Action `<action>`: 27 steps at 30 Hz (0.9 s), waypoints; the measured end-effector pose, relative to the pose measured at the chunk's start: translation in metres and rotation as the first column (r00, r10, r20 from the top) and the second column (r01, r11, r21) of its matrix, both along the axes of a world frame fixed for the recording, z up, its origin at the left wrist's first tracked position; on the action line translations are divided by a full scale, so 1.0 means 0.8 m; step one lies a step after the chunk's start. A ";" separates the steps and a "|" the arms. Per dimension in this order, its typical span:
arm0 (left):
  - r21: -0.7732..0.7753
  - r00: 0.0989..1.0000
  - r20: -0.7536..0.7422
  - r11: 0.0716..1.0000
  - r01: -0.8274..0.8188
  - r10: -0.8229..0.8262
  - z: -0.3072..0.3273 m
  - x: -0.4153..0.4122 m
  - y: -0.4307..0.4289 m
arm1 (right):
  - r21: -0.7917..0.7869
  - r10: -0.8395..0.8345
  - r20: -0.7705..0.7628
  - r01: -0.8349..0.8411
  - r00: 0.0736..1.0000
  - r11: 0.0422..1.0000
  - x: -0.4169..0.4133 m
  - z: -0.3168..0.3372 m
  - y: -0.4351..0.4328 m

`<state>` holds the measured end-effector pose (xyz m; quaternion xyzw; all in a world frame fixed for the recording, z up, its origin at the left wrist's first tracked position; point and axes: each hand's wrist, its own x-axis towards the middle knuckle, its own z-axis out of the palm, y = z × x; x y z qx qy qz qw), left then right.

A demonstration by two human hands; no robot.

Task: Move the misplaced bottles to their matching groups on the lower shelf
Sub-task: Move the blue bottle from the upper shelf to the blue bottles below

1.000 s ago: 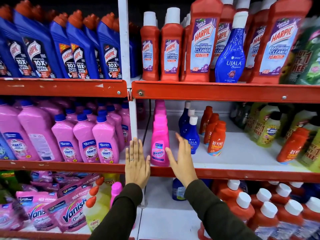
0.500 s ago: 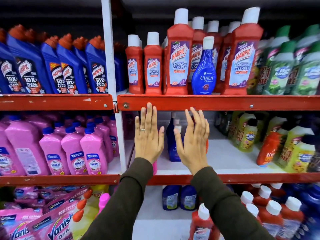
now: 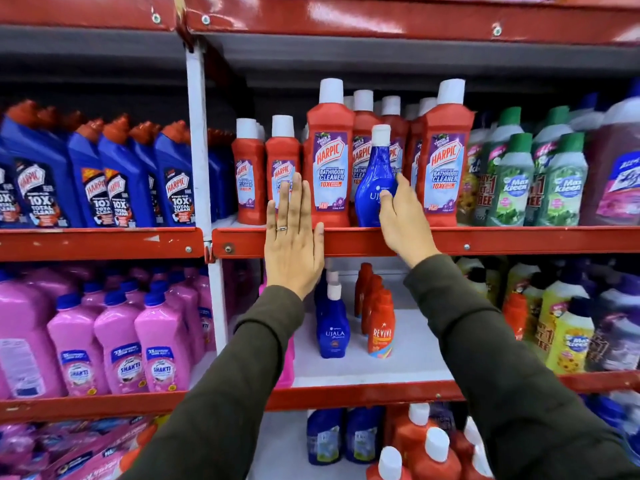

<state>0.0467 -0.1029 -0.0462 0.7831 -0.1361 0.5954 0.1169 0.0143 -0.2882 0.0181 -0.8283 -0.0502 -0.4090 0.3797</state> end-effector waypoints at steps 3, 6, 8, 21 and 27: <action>0.017 1.000 -0.024 1.000 -0.019 0.019 -0.011 0.006 0.002 | 0.065 0.099 -0.109 -0.093 0.989 0.994 0.008 0.012 -0.012; 0.048 0.999 -0.015 0.998 -0.035 0.036 -0.015 0.011 0.004 | 0.178 0.199 -0.127 -0.175 0.972 0.968 0.016 0.021 -0.020; 0.050 0.999 -0.009 0.998 -0.045 0.046 -0.015 0.014 0.004 | 0.288 0.270 -0.114 -0.228 0.956 0.930 0.019 0.023 -0.024; 0.088 0.999 -0.018 0.995 -0.045 0.047 -0.016 0.012 0.006 | 0.402 0.354 0.146 -0.383 0.924 0.832 0.002 0.036 -0.028; 0.075 0.999 -0.012 0.996 -0.039 0.040 -0.015 0.010 0.004 | 0.387 0.429 0.127 -0.443 0.894 0.809 -0.022 0.029 -0.018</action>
